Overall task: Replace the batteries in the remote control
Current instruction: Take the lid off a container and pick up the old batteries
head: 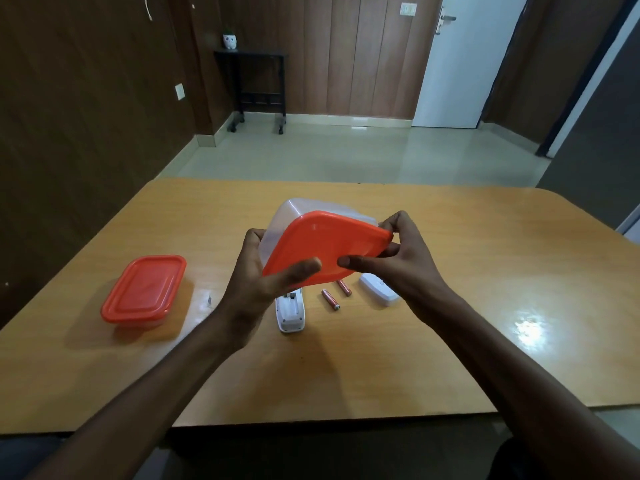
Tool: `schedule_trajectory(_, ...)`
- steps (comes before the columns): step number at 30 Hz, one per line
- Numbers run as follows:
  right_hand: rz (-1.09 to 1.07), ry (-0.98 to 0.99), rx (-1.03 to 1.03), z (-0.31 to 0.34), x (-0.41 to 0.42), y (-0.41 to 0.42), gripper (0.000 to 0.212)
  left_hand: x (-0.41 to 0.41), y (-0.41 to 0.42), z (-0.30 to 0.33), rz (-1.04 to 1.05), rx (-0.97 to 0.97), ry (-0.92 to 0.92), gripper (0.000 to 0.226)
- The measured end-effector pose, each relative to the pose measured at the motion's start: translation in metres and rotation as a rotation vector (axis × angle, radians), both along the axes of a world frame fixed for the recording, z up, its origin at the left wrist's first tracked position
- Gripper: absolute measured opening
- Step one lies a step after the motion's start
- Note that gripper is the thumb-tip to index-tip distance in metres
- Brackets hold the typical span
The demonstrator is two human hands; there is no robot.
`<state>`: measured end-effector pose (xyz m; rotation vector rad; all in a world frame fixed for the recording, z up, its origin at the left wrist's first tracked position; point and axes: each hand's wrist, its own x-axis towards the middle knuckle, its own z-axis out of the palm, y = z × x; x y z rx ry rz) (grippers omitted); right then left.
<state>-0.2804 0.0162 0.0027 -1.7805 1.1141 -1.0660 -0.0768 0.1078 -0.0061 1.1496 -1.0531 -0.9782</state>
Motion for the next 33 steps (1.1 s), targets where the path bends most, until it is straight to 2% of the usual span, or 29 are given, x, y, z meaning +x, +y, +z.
schedule_trajectory(3,0.006,0.06,-0.074,0.006,-0.007,-0.003,0.068,0.005,0.002,0.009,-0.175,0.16,0.215,0.111)
schedule_trajectory(5,0.03,0.122,-0.205,0.01,-0.007,-0.001,0.068,0.004,0.005,0.012,-0.208,0.253,0.273,0.108)
schedule_trajectory(9,0.009,0.189,-0.402,0.008,0.003,0.004,0.074,-0.004,0.003,0.018,-0.118,0.331,0.35,0.047)
schedule_trajectory(11,-0.031,0.178,-0.437,0.006,0.007,0.005,0.08,-0.007,0.002,0.02,-0.062,0.315,0.407,0.032)
schedule_trajectory(16,-0.075,0.198,-0.427,0.002,0.008,0.004,0.071,-0.013,0.003,0.011,0.0,0.281,0.463,0.036)
schedule_trajectory(20,-0.058,0.221,-0.44,-0.002,0.01,0.005,0.078,-0.011,0.003,0.006,0.005,0.271,0.486,0.045)
schedule_trajectory(23,-0.058,0.204,-0.42,-0.002,0.01,0.007,0.077,-0.008,0.001,0.004,-0.001,0.281,0.52,0.04)
schedule_trajectory(28,-0.041,0.174,-0.296,0.003,0.005,0.005,0.063,-0.006,0.001,0.004,-0.002,0.285,0.568,0.036)
schedule_trajectory(33,-0.073,0.148,-0.294,0.003,0.008,0.008,0.06,-0.007,0.001,0.002,0.027,0.268,0.568,0.037)
